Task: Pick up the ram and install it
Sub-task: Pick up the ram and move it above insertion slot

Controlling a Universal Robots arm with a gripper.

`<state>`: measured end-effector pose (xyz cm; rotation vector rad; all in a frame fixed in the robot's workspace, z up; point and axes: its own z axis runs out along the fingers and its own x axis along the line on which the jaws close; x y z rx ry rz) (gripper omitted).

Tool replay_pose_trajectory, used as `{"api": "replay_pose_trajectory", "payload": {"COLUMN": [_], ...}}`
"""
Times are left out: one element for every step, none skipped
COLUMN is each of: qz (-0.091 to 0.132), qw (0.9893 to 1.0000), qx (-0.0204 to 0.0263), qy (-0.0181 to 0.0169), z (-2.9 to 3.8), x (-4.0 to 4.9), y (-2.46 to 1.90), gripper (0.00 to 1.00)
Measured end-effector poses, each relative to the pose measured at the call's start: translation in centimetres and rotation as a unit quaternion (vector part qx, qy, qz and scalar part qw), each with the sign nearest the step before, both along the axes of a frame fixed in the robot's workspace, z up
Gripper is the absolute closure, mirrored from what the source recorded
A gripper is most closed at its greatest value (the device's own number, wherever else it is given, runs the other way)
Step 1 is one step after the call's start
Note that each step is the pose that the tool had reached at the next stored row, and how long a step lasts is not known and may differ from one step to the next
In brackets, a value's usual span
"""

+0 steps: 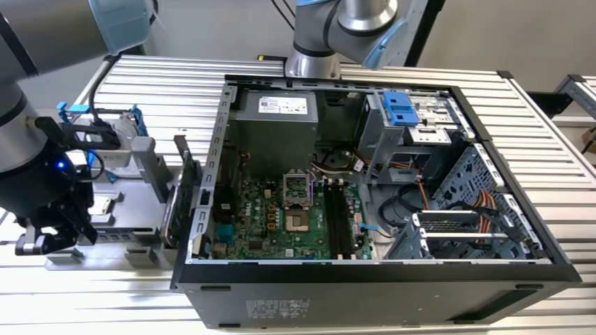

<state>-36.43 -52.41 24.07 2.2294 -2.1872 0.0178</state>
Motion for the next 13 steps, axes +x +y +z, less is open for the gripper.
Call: {"api": "replay_pose_trajectory", "payload": {"qz": [0.0,0.0,0.0,0.0,0.0,0.0,0.0,0.0,0.0,0.0,0.0,0.0,0.0], "qw": [1.0,1.0,1.0,1.0,1.0,1.0,1.0,1.0,1.0,1.0,1.0,1.0,1.0], "qx": [0.0,0.0,0.0,0.0,0.0,0.0,0.0,0.0,0.0,0.0,0.0,0.0,0.0], "qy": [0.0,0.0,0.0,0.0001,0.0,0.0,0.0,0.0,0.0,0.0,0.0,0.0,0.0], "z": [0.03,0.07,0.12,0.19,0.26,0.35,0.45,0.56,0.68,0.81,0.94,1.07,1.21], "x": [0.0,0.0,0.0,0.0,0.0,0.0,0.0,0.0,0.0,0.0,0.0,0.0,0.0], "y": [0.0,0.0,0.0,0.0,0.0,0.0,0.0,0.0,0.0,0.0,0.0,0.0,0.0], "gripper": [1.0,1.0,1.0,1.0,1.0,1.0,1.0,1.0,1.0,1.0,1.0,1.0,1.0]}}
